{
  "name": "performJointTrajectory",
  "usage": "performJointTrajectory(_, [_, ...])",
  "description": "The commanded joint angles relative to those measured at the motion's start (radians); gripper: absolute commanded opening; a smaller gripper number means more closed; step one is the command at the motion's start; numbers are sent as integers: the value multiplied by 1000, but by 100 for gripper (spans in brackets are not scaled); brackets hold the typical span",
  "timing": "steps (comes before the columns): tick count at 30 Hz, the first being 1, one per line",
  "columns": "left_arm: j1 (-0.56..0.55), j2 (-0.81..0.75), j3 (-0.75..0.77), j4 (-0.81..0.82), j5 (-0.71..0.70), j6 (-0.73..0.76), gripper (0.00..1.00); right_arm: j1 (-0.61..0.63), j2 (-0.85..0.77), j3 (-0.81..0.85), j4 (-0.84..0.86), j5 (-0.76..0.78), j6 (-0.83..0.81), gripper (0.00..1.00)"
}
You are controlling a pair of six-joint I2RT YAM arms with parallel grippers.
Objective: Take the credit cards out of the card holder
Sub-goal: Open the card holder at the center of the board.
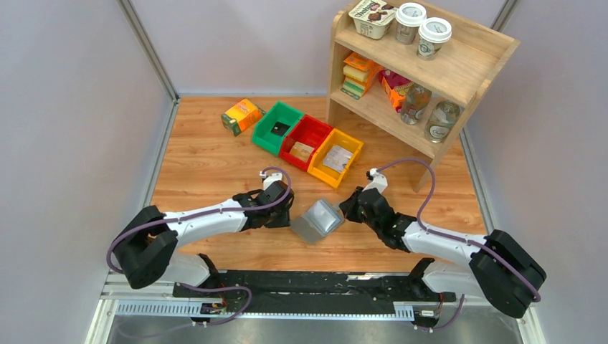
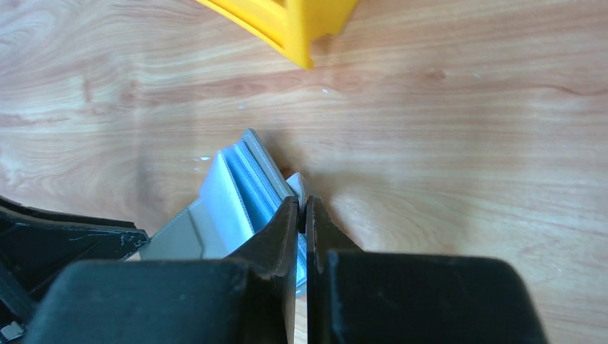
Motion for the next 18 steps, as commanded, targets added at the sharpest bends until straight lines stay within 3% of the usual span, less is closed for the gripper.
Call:
performJointTrajectory(1, [1, 74, 52, 21, 64, 13, 38, -2, 33, 44, -88, 64, 53, 8])
performJointTrajectory(4, [-1, 111, 62, 23, 78, 21, 31, -2, 32, 61, -117, 58, 48, 16])
performJointTrajectory(11, [-1, 140, 116, 3, 22, 75, 15, -2, 20, 167, -281, 12, -27, 59])
performJointTrajectory(18, [2, 206, 179, -23, -31, 145, 13, 24, -31, 261, -379, -34, -123, 73])
